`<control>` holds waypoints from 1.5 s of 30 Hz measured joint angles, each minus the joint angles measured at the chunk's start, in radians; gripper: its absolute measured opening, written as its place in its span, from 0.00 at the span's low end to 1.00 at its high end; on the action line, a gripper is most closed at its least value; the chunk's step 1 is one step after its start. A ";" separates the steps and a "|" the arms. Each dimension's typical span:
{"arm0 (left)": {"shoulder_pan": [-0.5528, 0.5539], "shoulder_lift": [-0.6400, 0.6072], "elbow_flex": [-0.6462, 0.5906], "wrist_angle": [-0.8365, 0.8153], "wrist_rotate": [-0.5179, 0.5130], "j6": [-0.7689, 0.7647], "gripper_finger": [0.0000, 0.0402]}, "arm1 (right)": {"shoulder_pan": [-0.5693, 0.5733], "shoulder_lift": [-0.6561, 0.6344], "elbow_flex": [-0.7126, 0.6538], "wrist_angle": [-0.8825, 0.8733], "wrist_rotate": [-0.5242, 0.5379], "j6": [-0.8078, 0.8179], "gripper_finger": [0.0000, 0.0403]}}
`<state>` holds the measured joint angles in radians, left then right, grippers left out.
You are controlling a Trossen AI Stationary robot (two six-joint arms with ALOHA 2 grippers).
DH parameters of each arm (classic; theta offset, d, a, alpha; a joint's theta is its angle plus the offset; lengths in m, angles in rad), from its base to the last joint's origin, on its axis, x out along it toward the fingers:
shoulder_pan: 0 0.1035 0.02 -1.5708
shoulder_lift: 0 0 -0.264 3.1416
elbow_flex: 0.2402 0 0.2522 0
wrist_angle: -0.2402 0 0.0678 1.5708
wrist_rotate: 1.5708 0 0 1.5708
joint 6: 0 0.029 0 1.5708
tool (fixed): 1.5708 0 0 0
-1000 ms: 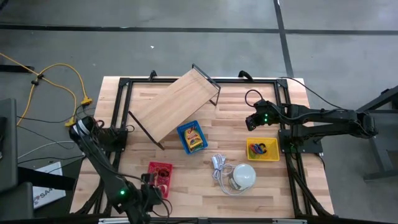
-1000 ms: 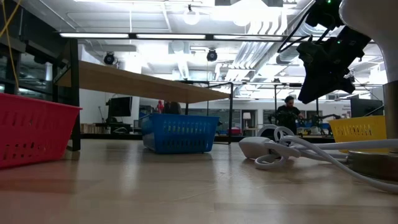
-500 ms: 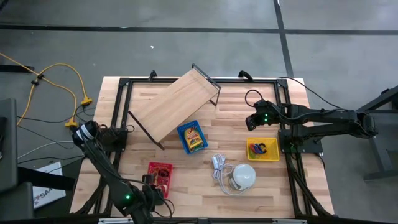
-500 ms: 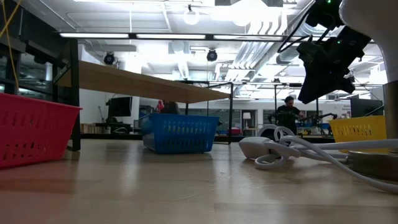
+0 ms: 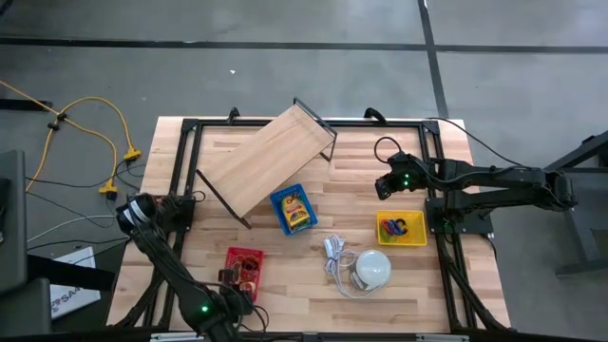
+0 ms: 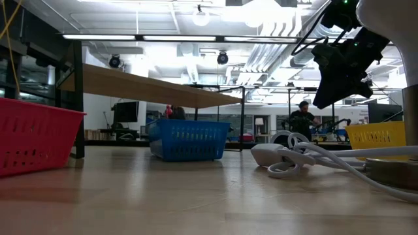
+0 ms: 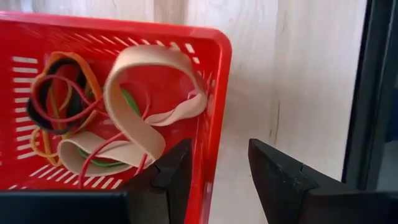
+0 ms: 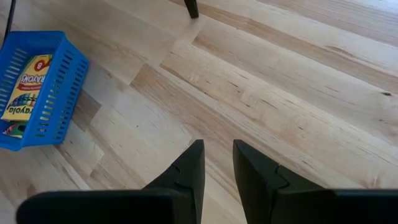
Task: Pick & Place Office Desk Supplies
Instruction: Put the red bin with sorted rubber bands on the shelf
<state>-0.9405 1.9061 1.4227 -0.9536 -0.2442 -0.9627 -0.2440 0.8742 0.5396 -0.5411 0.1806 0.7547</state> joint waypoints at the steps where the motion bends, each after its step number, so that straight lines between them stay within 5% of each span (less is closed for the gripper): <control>1: 0.000 0.005 0.000 0.001 0.003 0.000 0.37 | 0.000 0.000 0.000 0.001 0.000 0.000 0.18; 25: 0.008 0.023 -0.066 0.064 0.007 0.004 0.36 | 0.000 0.000 0.000 0.000 0.000 0.000 0.18; 45: 0.035 0.023 -0.066 0.059 0.007 0.005 0.01 | 0.000 0.000 0.000 0.000 0.000 0.000 0.18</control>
<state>-0.9051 1.9289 1.3571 -0.8942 -0.2368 -0.9580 -0.2440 0.8742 0.5396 -0.5407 0.1806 0.7547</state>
